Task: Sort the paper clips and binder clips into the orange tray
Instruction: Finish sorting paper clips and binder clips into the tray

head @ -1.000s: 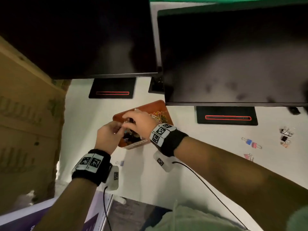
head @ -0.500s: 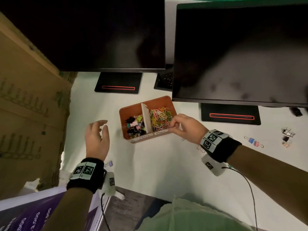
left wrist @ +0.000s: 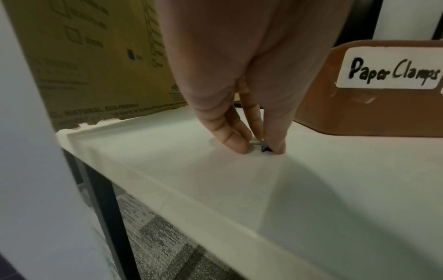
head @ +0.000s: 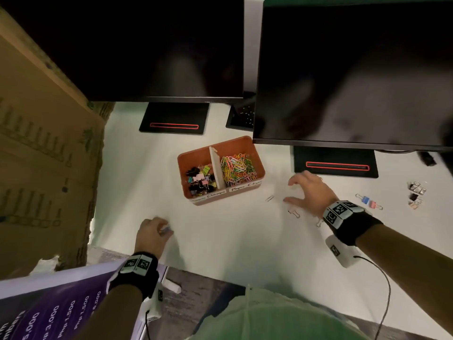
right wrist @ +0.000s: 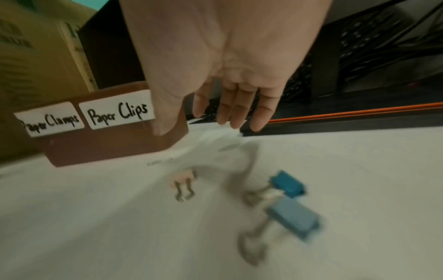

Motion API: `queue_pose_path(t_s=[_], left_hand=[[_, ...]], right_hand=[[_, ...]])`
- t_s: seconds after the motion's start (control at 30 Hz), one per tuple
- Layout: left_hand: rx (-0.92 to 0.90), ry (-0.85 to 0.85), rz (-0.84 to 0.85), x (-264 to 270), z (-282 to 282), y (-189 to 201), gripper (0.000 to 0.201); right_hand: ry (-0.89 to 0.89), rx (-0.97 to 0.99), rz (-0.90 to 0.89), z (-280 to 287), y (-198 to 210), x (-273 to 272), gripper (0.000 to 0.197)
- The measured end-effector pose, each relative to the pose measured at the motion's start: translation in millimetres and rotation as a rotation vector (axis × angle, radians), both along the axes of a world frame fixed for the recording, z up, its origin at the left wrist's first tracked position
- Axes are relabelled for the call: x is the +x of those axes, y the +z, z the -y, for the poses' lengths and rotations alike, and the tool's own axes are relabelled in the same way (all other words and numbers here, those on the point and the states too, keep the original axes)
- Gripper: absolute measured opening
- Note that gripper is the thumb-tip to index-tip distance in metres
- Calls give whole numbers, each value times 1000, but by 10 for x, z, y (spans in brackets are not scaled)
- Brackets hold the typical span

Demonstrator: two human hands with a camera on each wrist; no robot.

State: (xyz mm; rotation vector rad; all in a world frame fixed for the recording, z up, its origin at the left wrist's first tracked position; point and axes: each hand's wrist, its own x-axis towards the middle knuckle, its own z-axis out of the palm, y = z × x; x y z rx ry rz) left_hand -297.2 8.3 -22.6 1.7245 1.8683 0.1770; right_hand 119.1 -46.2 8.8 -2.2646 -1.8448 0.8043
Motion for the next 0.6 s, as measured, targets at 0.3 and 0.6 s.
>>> queue_pose_path(t_s=[0.3, 0.6], left_hand=[[-160, -103, -27, 183, -130, -2, 19], [-291, -517, 10, 769, -124, 281, 27]], right_hand=[[104, -126, -105, 290, -251, -56, 24], [-24, -27, -168, 124, -23, 120, 16]])
